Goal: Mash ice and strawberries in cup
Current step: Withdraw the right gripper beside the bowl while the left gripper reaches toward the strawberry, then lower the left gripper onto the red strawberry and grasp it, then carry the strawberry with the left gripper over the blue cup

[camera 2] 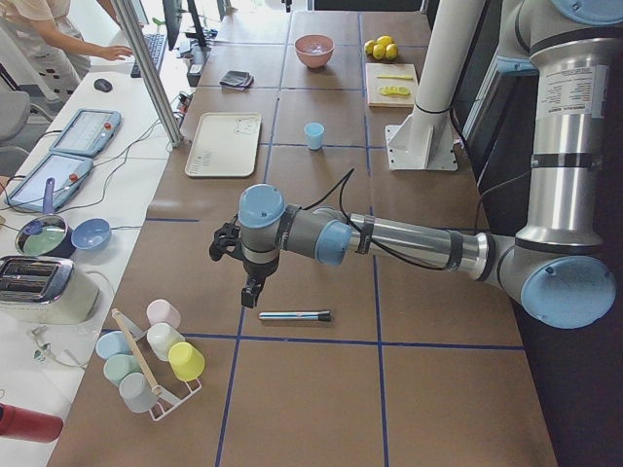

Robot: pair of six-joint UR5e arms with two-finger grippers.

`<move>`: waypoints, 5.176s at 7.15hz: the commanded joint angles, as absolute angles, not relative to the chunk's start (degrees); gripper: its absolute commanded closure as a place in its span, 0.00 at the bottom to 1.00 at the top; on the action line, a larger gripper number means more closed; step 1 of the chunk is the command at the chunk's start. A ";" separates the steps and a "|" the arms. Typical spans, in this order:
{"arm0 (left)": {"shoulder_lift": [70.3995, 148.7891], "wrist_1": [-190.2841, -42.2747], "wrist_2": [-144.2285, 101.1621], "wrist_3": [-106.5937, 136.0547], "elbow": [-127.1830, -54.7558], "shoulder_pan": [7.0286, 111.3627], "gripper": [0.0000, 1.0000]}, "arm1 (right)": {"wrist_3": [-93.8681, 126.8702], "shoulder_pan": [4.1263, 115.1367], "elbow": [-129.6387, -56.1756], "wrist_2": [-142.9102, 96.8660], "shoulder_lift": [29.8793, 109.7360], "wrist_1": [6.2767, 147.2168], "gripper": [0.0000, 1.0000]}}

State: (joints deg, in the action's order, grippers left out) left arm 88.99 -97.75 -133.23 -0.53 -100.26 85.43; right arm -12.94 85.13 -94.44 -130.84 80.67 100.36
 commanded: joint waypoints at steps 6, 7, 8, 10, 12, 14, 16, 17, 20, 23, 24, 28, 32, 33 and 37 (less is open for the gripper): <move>90.97 -102.72 -126.62 32.71 -109.42 62.90 0.00 | -13.62 94.92 -95.45 -131.84 98.09 91.32 0.01; 90.44 -107.88 -121.43 40.79 -109.16 56.66 0.00 | -13.62 94.92 -95.45 -131.84 98.09 91.32 0.01; 89.13 -112.80 -120.86 45.39 -108.64 53.03 0.00 | -13.62 94.92 -95.45 -131.84 98.17 91.32 0.01; 85.27 -118.62 -117.80 47.72 -107.50 49.24 0.00 | -13.71 94.92 -95.36 -131.75 98.17 91.32 0.01; 85.25 -123.11 -117.42 49.92 -103.55 46.59 0.00 | -13.62 94.92 -95.36 -131.75 98.26 91.32 0.01; 85.34 -123.57 -117.33 49.92 -102.40 45.27 0.00 | -13.71 94.92 -95.36 -131.75 98.35 91.32 0.01; 85.52 -123.57 -117.07 49.83 -101.17 43.86 0.00 | -13.71 94.92 -95.36 -131.75 98.52 91.32 0.01; 85.69 -123.66 -117.07 49.75 -100.47 43.34 0.00 | -13.71 94.92 -95.36 -131.75 98.70 91.23 0.01; 85.87 -123.58 -117.07 49.75 -100.28 42.63 0.09 | -13.80 94.92 -95.36 -131.75 99.14 91.23 0.01; 86.04 -123.57 -117.07 49.92 -100.20 42.63 0.16 | -13.71 94.92 -95.36 -131.75 99.14 90.62 0.01; 86.13 -123.57 -117.07 49.92 -100.20 42.63 0.16 | -13.62 94.92 -95.36 -131.66 99.58 89.75 0.01; 86.22 -123.57 -117.07 49.92 -100.11 42.63 0.38 | -13.62 94.92 -95.36 -131.66 99.58 89.74 0.01; 86.13 -123.40 -117.07 50.01 -101.42 42.80 0.93 | -13.62 94.92 -95.36 -131.66 99.49 89.74 0.01; 86.22 -123.22 -116.98 50.01 -102.99 42.89 0.93 | -13.62 94.92 -95.45 -131.75 99.49 89.65 0.01; 96.29 -116.58 -116.55 53.59 -105.99 43.42 0.93 | -13.71 94.92 -95.36 -131.66 99.58 89.65 0.01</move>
